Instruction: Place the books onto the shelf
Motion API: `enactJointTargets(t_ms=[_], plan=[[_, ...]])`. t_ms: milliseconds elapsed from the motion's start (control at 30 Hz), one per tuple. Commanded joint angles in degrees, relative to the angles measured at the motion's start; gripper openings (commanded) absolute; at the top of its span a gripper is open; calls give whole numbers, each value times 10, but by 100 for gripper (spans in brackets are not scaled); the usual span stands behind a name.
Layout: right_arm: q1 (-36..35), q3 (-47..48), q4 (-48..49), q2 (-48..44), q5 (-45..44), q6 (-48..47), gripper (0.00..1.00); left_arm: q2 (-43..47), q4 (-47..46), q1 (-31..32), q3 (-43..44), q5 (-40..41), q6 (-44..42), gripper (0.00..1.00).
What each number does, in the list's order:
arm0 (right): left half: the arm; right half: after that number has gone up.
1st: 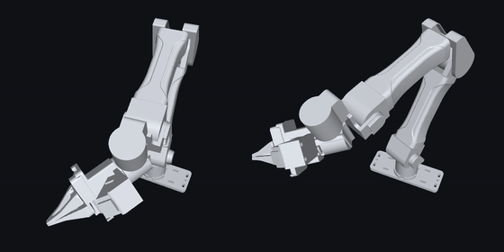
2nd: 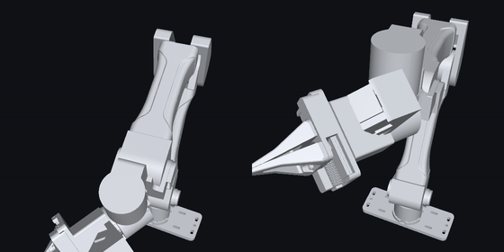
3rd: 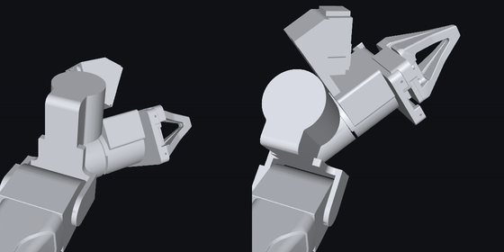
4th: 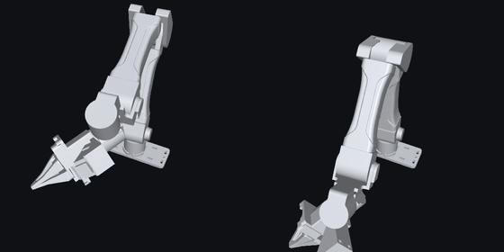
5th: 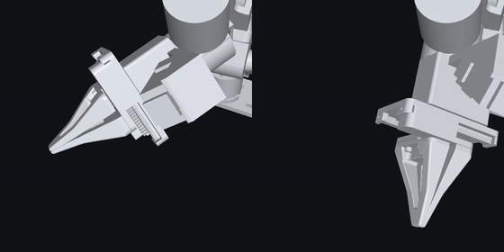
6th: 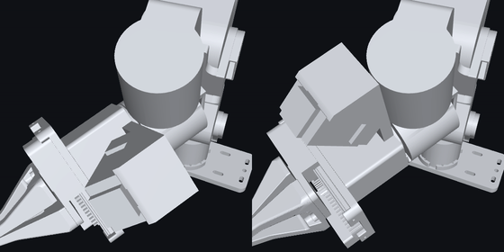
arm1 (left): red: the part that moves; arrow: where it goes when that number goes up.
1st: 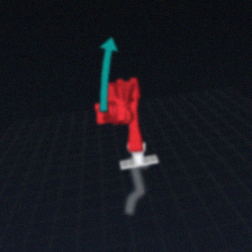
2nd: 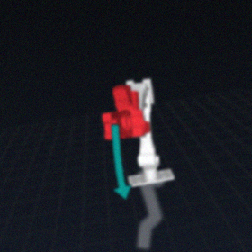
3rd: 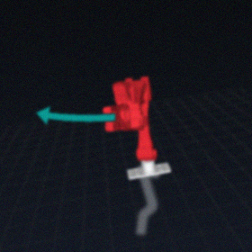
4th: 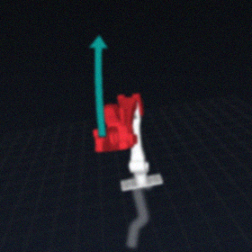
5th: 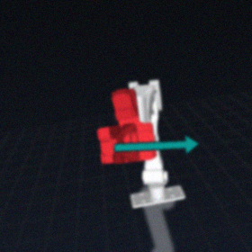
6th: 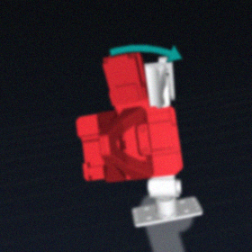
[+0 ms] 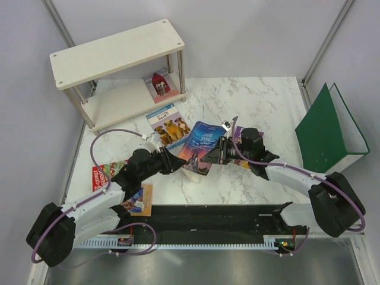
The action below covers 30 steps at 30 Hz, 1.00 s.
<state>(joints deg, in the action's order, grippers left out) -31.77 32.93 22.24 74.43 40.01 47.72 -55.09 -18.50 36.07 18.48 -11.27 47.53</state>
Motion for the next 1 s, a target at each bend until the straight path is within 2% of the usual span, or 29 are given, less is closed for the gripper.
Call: enactJointTargets(t_ms=[0, 100, 200, 267, 333, 500, 600, 833, 967], plan=[[-13, 55, -32, -20, -28, -80, 25, -6, 62, 9, 72, -52, -52, 2], [-10, 64, -82, -25, -68, -105, 39, -29, 134, 9, 124, -65, -85, 2], [-1, 61, -100, -33, -91, -110, 57, -28, 156, 9, 155, -58, -88, 2], [7, 53, -105, -46, -105, -108, 64, -34, 171, 9, 190, -55, -94, 2], [14, 41, -112, -60, -113, -110, 75, -43, 212, 9, 224, -53, -103, 2], [22, -7, -130, -133, -162, -117, 98, -84, 300, 4, 370, -27, -147, 2], [22, -33, -135, -161, -180, -119, 98, -124, 342, -15, 458, -38, -163, 2], [22, -73, -120, -151, -180, -111, 98, -201, 377, -93, 629, -126, -181, 2], [22, -109, -70, -119, -165, -92, 98, -244, 397, -170, 771, -175, -173, 2]])
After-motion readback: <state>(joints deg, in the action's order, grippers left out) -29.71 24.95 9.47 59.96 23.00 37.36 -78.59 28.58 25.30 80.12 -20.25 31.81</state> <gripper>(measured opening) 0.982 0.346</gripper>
